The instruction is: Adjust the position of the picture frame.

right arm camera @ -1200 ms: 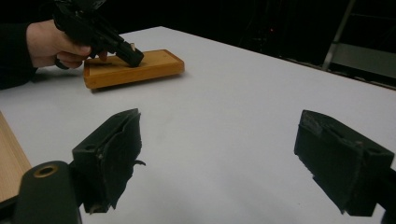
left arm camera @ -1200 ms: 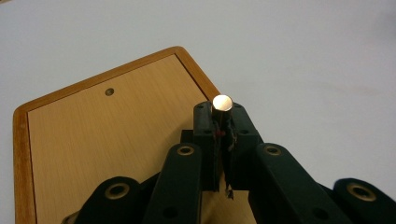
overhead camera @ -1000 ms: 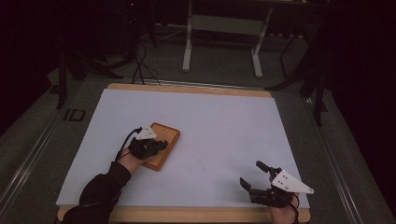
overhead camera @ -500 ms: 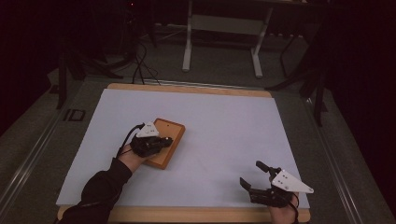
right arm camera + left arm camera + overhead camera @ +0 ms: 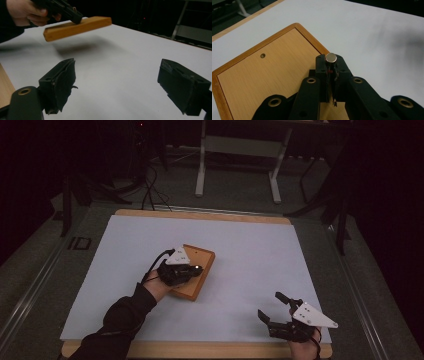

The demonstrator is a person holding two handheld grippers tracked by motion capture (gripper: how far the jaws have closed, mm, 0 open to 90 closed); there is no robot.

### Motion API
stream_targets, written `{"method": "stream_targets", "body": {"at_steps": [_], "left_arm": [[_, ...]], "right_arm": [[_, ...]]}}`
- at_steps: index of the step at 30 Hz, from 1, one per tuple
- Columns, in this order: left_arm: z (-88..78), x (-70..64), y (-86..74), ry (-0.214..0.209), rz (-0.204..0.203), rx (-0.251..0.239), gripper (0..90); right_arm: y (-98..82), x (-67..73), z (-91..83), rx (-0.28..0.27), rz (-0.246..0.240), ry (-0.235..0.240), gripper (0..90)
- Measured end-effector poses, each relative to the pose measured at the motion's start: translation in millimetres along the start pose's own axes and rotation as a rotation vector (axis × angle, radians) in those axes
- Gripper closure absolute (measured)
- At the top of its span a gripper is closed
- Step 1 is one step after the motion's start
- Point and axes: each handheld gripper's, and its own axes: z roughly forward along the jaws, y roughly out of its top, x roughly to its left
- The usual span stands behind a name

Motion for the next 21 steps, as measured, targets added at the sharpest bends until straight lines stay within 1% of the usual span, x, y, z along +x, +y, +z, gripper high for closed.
{"method": "stream_targets", "body": {"at_steps": [1, 4, 7, 8, 11, 12, 14, 15, 16, 17, 19, 20, 21], "left_arm": [[9.8, -2.6, 4.1, -0.009, 0.002, 0.010, 85.3], [23.8, -5.1, 7.1, -0.018, 0.002, 0.025, 85.3], [38.0, -8.8, 8.9, -0.034, 0.014, 0.044, 85.3], [42.7, -9.5, 9.4, -0.045, 0.019, 0.052, 85.3], [57.4, -13.3, 9.9, -0.065, 0.016, 0.067, 85.2], [65.0, -15.3, 9.6, -0.070, 0.016, 0.075, 85.3], [65.0, -15.3, 9.6, -0.070, 0.016, 0.075, 85.2], [78.6, -18.2, 9.2, -0.086, 0.028, 0.099, 85.2], [82.3, -19.0, 9.4, -0.091, 0.031, 0.107, 85.3], [82.3, -19.0, 9.4, -0.091, 0.031, 0.107, 85.3], [89.4, -19.8, 9.6, -0.098, 0.027, 0.114, 85.2], [96.1, -19.7, 9.9, -0.104, 0.030, 0.137, 85.2], [99.3, -19.6, 9.7, -0.105, 0.029, 0.146, 85.3]], "right_arm": [[0.2, -0.1, -0.4, -0.001, 0.000, 0.000, 14.5], [0.2, -0.7, -1.4, -0.005, 0.001, 0.004, 14.4], [0.1, -0.5, -1.5, -0.004, 0.002, 0.008, 14.4], [0.2, -0.1, -1.6, -0.005, 0.002, 0.008, 14.5], [0.5, 0.3, -2.0, -0.007, -0.002, 0.013, 14.4], [0.5, 0.3, -2.0, -0.008, -0.003, 0.013, 14.4], [0.4, 0.2, -2.2, -0.010, 0.000, 0.016, 14.4], [0.4, -0.1, -2.5, -0.011, 0.002, 0.016, 14.4], [0.4, -0.2, -2.8, -0.011, 0.004, 0.016, 14.5], [0.4, -0.3, -3.0, -0.011, 0.005, 0.016, 14.4], [0.5, -0.3, -3.2, -0.011, 0.005, 0.017, 14.4], [0.5, -0.6, -3.4, -0.012, 0.005, 0.017, 14.5], [0.5, -0.8, -3.3, -0.012, 0.005, 0.018, 14.4]]}}
